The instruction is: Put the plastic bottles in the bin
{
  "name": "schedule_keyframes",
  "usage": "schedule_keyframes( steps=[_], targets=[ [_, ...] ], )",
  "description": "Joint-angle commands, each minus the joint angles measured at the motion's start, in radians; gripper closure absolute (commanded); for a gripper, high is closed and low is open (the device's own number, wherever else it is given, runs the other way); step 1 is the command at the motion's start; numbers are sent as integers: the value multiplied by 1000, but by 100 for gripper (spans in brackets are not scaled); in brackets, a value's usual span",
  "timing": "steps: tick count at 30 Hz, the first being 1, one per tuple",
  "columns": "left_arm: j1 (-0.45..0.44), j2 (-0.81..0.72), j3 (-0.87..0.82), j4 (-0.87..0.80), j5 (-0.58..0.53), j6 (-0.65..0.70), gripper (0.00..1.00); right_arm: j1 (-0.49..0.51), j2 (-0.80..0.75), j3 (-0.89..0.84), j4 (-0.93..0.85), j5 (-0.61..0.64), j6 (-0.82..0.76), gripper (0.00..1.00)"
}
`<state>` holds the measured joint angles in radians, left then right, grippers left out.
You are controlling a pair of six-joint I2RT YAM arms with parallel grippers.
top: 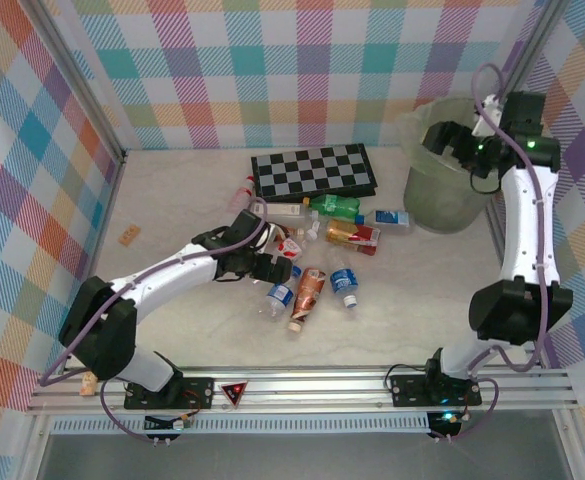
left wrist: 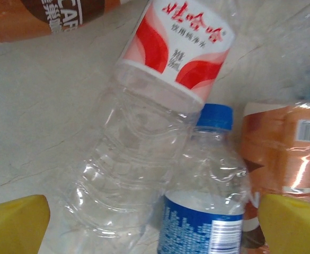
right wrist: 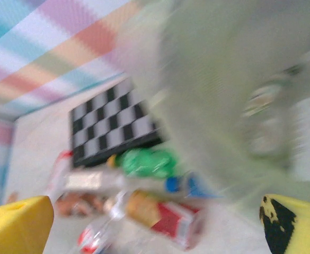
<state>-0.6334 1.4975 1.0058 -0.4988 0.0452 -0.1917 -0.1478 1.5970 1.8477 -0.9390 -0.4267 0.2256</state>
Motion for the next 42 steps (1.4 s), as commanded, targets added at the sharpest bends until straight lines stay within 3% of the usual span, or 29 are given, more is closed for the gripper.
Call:
schedule_keyframes(
  steps=[1, 4, 11, 18, 24, 34, 42],
  targets=[
    [-6, 34, 44, -34, -37, 72, 0, 43, -106, -110, 75, -270, 36, 1],
    [-7, 76, 57, -39, -44, 92, 0, 75, -183, -214, 83, -298, 45, 1],
    [-7, 171, 95, -64, -88, 100, 8, 79, -290, -393, 59, -230, 63, 1],
    [-8, 205, 109, -60, -108, 101, 27, 79, -286, -390, 54, -232, 63, 1],
    [-8, 222, 127, -67, -96, 104, 33, 81, -271, -381, 65, -236, 76, 1],
    [-8, 133, 176, -92, -61, 109, 35, 99, -301, -406, 135, -324, 134, 1],
    [-8, -26, 168, -67, -8, 81, 36, 201, -297, -488, 315, -359, 265, 1]
  ],
)
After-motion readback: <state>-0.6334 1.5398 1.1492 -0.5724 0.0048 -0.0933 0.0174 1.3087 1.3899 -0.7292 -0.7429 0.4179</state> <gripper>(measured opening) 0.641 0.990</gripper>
